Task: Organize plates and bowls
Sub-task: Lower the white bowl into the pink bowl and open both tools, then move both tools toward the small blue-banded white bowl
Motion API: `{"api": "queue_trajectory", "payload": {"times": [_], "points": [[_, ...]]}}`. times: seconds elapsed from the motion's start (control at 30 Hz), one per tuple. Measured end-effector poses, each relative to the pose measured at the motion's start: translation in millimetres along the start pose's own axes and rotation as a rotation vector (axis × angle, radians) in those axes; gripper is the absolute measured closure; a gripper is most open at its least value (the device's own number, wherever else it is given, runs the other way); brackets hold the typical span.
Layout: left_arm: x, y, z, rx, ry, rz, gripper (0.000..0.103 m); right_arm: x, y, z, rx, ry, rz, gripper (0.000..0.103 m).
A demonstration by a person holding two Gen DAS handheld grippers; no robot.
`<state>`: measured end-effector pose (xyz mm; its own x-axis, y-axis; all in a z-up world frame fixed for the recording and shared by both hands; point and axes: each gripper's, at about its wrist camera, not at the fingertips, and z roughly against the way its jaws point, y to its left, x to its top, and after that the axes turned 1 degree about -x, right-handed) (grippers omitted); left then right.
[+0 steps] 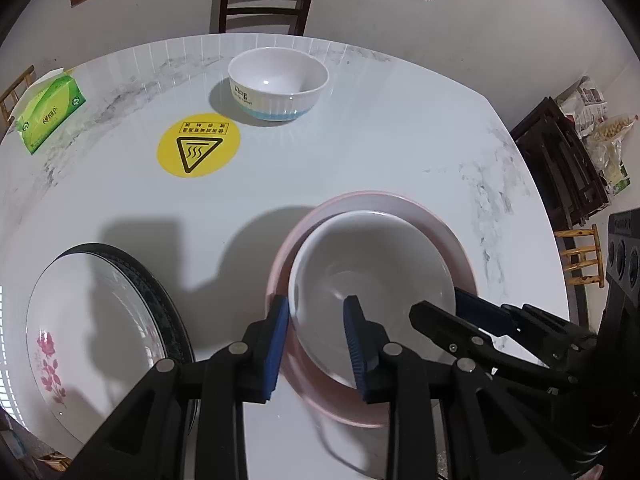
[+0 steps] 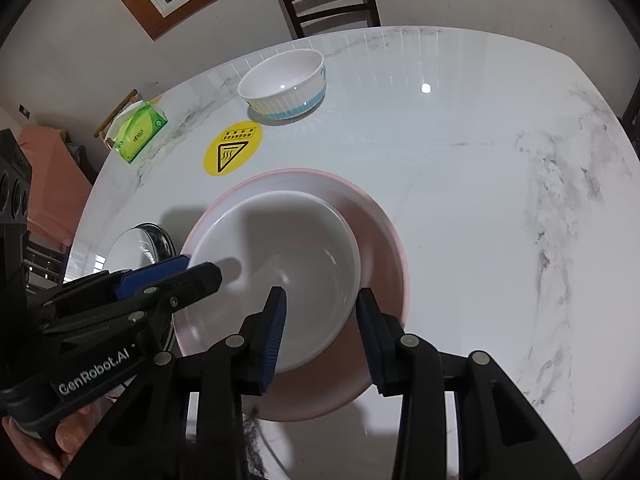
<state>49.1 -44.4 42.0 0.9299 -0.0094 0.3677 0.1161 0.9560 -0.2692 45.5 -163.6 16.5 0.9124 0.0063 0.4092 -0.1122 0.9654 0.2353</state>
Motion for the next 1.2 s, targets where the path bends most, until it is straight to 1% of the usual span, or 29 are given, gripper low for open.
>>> {"api": "queue_trajectory", "payload": {"times": [0.33,0.5,0.6,0.67,0.73,0.83,0.9,1.03,1.1,1.2], "points": [[0,-5,17,-0.055,-0.042,-0.029,0.074,-5,-3,12,0.019,-0.029,-0.004,0.066],[5,5,26,-0.084,-0.063,-0.013,0.073,-3,0,25,0.036,-0.063,0.012,0.066],[8,21,37,-0.104,-0.082,0.009,0.071,1,1,33,0.05,-0.086,0.023,0.064],[10,33,44,-0.1,-0.099,0.03,0.07,5,2,38,0.053,-0.101,0.032,0.06],[14,50,55,-0.095,-0.118,0.059,0.066,10,3,41,0.057,-0.115,0.037,0.057],[21,76,66,-0.09,-0.144,0.113,0.061,20,5,44,0.078,-0.125,0.042,0.055],[26,92,71,-0.072,-0.156,0.155,0.061,28,5,42,0.103,-0.116,0.039,0.054],[35,113,72,-0.055,-0.16,0.207,0.054,41,3,36,0.117,-0.104,0.025,0.054],[39,119,70,-0.055,-0.156,0.221,0.053,49,2,32,0.107,-0.102,0.024,0.054],[47,123,65,-0.057,-0.144,0.23,0.052,62,0,24,0.119,-0.09,0.018,0.054]]}}
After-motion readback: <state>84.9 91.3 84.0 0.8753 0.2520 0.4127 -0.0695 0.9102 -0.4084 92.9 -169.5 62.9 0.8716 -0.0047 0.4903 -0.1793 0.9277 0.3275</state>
